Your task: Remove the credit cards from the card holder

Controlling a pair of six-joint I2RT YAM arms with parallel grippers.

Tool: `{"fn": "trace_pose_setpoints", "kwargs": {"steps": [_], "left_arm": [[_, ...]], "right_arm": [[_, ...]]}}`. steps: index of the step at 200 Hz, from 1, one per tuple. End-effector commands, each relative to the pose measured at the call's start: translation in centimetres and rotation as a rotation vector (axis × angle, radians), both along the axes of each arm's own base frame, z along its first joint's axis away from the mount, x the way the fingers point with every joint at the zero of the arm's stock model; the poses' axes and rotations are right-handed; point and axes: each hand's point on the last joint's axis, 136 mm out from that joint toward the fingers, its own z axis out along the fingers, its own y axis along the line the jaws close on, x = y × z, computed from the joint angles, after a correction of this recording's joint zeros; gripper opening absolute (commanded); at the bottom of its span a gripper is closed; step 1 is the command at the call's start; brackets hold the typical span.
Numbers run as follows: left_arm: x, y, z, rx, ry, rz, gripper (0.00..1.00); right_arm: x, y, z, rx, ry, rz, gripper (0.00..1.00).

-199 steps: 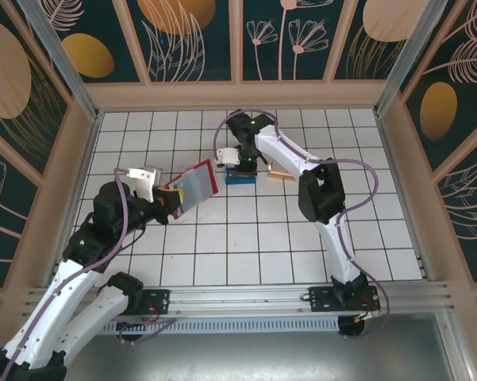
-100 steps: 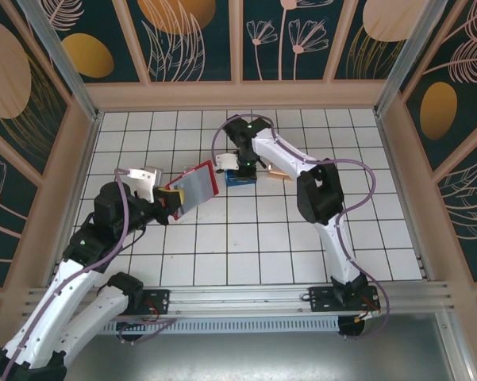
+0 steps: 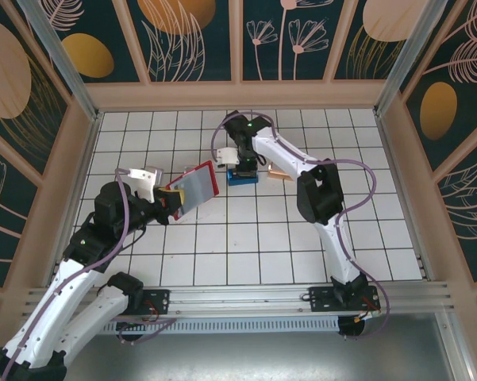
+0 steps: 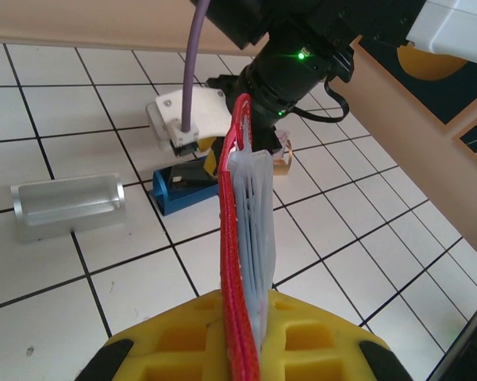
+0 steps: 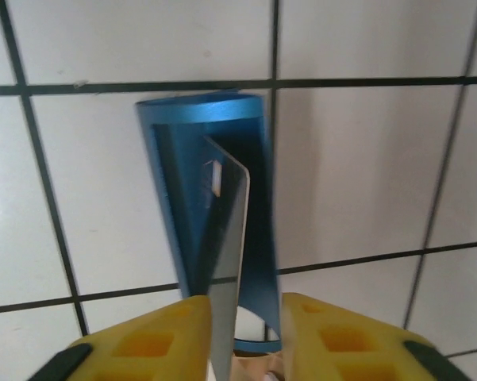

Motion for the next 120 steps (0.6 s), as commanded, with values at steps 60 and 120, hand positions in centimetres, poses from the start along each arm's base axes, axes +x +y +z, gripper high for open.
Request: {"fn": "trace_pose_setpoints", "kwargs": {"steps": [60, 120], "left_arm": [[0.0, 0.0, 1.6, -0.027, -0.041, -0.005, 0.00], [0.8, -0.7, 2.4, -0.068, -0.066, -0.013, 0.00]], "right_arm": [[5.6, -0.3, 3.6, 0.013, -0.249, -0.106, 0.48], [4.7, 1.6, 12.5, 0.431, -0.179, -0.398, 0.60]]}}
